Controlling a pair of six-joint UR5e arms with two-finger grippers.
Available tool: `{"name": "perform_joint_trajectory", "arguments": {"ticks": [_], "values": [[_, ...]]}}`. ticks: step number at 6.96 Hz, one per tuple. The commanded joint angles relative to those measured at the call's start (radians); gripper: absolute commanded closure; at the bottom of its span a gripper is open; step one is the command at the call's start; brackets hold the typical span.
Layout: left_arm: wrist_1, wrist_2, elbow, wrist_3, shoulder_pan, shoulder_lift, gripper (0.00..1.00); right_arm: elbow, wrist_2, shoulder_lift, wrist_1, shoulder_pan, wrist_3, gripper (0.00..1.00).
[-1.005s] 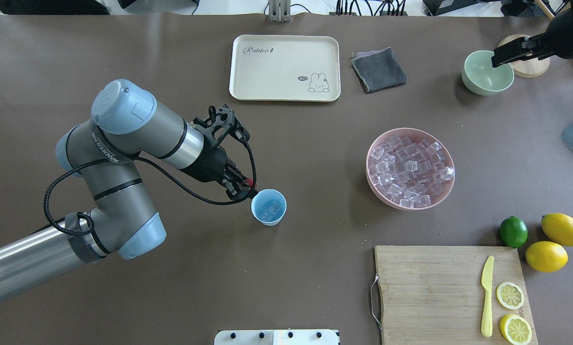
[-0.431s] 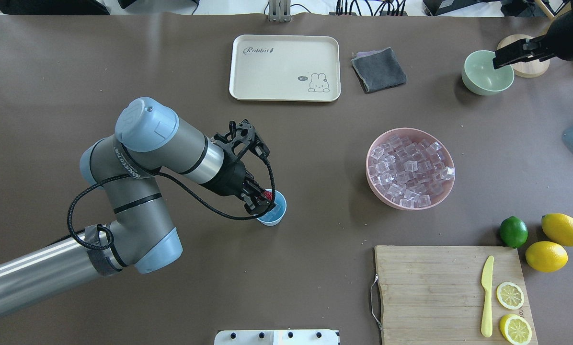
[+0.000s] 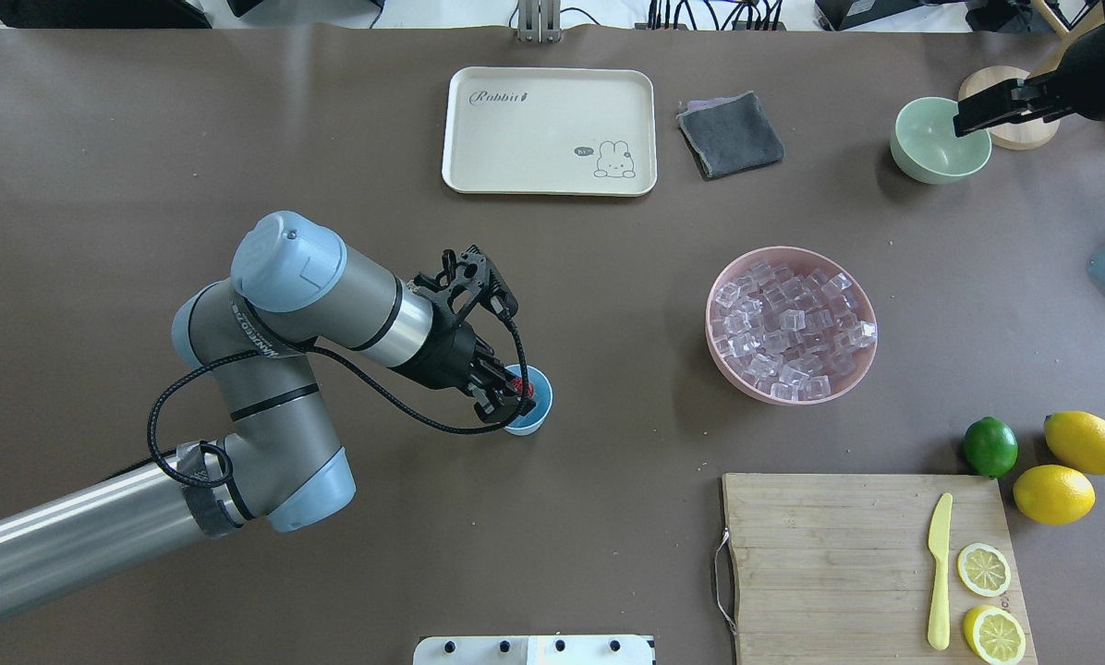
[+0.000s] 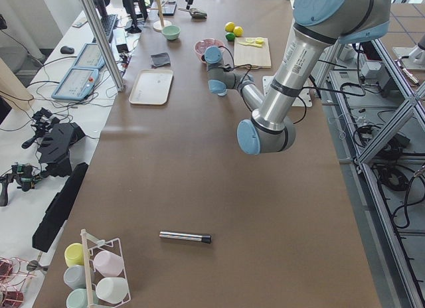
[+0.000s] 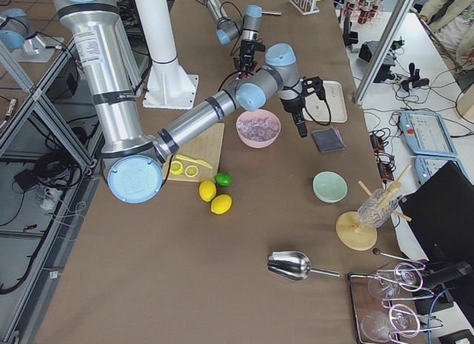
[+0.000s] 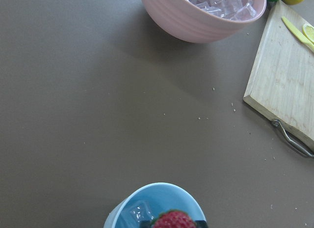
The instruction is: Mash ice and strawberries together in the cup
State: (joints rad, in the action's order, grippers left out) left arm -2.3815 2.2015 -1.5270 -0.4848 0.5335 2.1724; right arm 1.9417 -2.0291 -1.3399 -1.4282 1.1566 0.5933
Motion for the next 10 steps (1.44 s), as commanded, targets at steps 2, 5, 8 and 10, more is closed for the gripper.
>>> {"name": "perform_joint_trajectory", "arguments": {"ticks": [2,5,8,10], "values": [[-0.054,0.000,-0.001,-0.015,-0.003,-0.003,0.60,0.000,0.000,-0.002,0.000,0.002,0.000,0.00],[-0.056,0.000,-0.001,-0.012,0.006,-0.003,0.32,0.014,0.000,-0.021,0.000,0.002,0.000,0.00],[-0.051,0.017,-0.015,-0.020,0.095,-0.003,0.28,0.023,-0.005,-0.025,0.000,0.000,0.005,0.00],[0.014,0.134,-0.010,-0.020,0.272,-0.035,0.28,0.037,-0.055,-0.024,0.000,0.000,0.007,0.00]]}}
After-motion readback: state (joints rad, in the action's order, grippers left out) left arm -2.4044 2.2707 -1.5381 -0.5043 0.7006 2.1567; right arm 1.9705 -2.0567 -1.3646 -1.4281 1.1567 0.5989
